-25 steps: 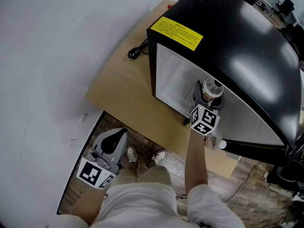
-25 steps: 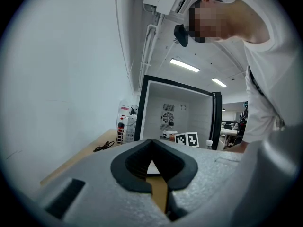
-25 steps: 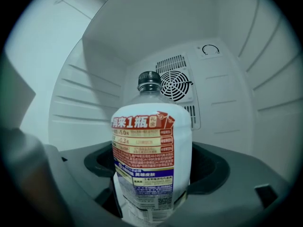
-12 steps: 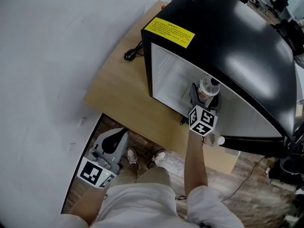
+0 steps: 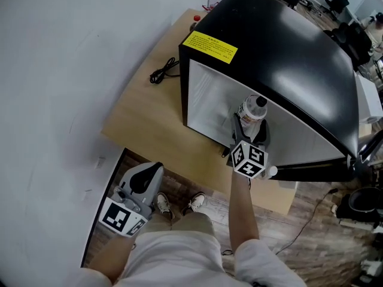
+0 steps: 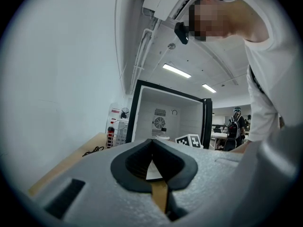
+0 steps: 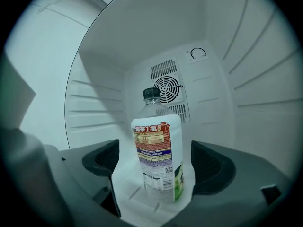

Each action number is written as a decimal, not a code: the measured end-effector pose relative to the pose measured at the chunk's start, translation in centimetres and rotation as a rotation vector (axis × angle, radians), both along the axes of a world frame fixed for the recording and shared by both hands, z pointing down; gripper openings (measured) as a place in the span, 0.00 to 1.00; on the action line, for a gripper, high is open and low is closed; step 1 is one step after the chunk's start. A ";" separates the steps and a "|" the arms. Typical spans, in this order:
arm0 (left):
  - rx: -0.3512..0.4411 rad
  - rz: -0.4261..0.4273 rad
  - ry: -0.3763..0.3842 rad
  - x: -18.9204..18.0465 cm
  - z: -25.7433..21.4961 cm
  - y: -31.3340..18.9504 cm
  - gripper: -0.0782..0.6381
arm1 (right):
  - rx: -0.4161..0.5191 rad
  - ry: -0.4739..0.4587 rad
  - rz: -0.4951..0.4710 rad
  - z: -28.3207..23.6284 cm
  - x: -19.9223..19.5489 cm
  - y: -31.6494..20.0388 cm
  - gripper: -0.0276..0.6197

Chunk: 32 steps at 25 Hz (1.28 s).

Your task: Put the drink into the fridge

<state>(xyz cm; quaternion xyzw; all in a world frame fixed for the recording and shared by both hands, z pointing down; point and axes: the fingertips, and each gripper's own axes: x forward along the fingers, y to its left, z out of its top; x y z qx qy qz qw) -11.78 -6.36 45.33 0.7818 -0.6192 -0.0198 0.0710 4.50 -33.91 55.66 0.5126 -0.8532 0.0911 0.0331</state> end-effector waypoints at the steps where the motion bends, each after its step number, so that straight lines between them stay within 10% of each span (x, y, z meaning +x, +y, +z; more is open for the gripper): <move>1: 0.006 0.008 0.002 0.0 -0.1 0.0 0.13 | -0.003 0.005 0.002 -0.1 0.1 0.3 0.75; 13: 0.053 0.109 0.050 0.1 -0.9 0.1 0.13 | -0.033 0.044 0.009 -2.3 0.6 5.6 0.62; 28: 0.125 0.243 0.060 1.1 -2.8 -1.1 0.13 | -0.041 -0.009 -0.073 -6.5 0.1 14.0 0.05; 32: 0.151 0.268 0.053 1.2 -3.6 -2.3 0.13 | 0.020 -0.059 -0.097 -10.1 1.7 14.7 0.05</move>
